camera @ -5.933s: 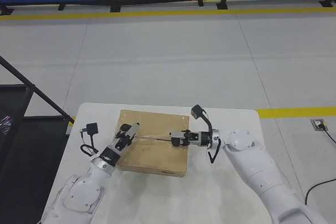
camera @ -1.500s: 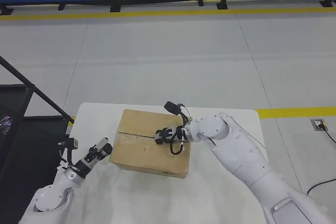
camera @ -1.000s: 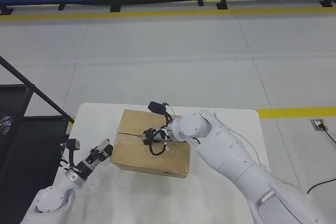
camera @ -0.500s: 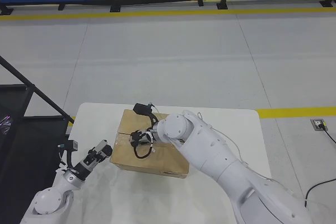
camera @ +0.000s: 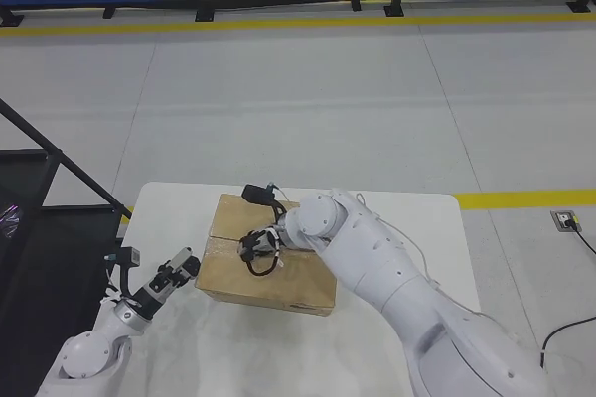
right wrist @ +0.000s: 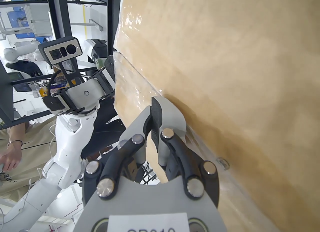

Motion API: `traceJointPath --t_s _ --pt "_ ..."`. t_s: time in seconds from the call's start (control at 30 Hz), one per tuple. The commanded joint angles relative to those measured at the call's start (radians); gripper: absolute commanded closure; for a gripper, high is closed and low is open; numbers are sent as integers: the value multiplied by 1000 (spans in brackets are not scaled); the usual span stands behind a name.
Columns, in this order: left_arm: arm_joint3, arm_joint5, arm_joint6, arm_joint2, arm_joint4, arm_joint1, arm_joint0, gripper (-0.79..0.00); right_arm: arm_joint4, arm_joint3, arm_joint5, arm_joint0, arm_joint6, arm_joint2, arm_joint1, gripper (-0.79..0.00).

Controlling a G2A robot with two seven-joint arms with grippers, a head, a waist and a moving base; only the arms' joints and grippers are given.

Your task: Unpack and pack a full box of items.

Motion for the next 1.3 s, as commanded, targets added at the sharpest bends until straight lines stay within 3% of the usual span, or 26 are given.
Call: traceJointPath --t_s 0.0,0.3,0.7,0.93,1.27 --pt "1 2 -1 0 0 0 -2 -785 -4 11 -5 1 4 9 6 0" --pt "0 7 -2 6 6 0 -10 -785 -25 17 -19 -7 10 50 42 0" --pt "-5 17 3 9 11 -1 -16 -785 -69 -66 -10 -54 29 124 126 0" --pt "-7 19 3 11 14 -1 -18 -785 -95 -196 -20 -117 75 194 196 0" --pt "-6 23 5 19 20 -2 -22 -785 -224 -525 155 -268 97 320 306 0"
